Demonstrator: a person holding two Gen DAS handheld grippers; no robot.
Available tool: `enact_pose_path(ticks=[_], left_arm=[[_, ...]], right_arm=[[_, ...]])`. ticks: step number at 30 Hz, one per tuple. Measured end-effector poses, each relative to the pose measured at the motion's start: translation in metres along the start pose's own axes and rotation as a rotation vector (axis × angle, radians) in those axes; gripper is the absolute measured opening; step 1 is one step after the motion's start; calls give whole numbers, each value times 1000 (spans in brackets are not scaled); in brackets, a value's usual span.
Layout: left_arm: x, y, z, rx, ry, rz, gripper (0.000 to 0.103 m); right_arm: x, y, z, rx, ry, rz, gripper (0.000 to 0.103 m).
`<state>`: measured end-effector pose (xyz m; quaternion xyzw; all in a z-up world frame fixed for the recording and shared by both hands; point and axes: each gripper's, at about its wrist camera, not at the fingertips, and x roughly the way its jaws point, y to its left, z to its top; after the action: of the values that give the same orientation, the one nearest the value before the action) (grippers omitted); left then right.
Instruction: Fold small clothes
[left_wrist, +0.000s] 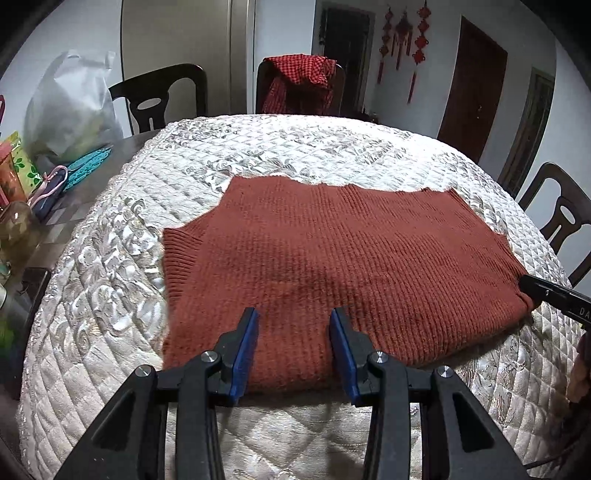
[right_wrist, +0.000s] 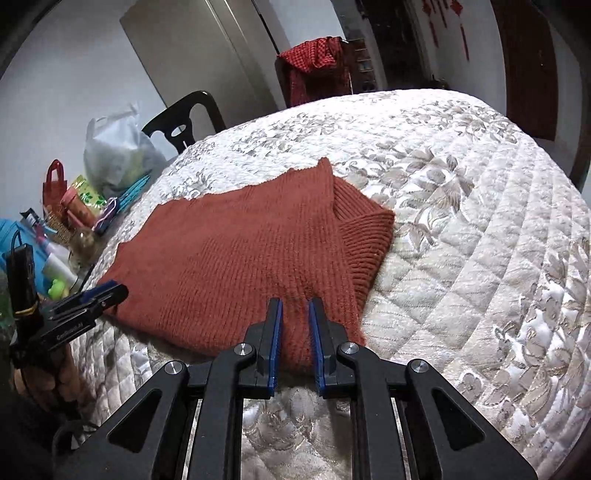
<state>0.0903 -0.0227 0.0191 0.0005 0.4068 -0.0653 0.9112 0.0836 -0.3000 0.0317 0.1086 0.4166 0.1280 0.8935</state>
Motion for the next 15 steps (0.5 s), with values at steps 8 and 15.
enact_pose_path(ticks=[8,15], left_arm=[[9,16,17,-15,-21,67,43],[15,21,14,-15,-10,83,43]], right_arm=[[13,3,21,-23,-9,-18,15],[26,-7,22,-3,11,-31,15]])
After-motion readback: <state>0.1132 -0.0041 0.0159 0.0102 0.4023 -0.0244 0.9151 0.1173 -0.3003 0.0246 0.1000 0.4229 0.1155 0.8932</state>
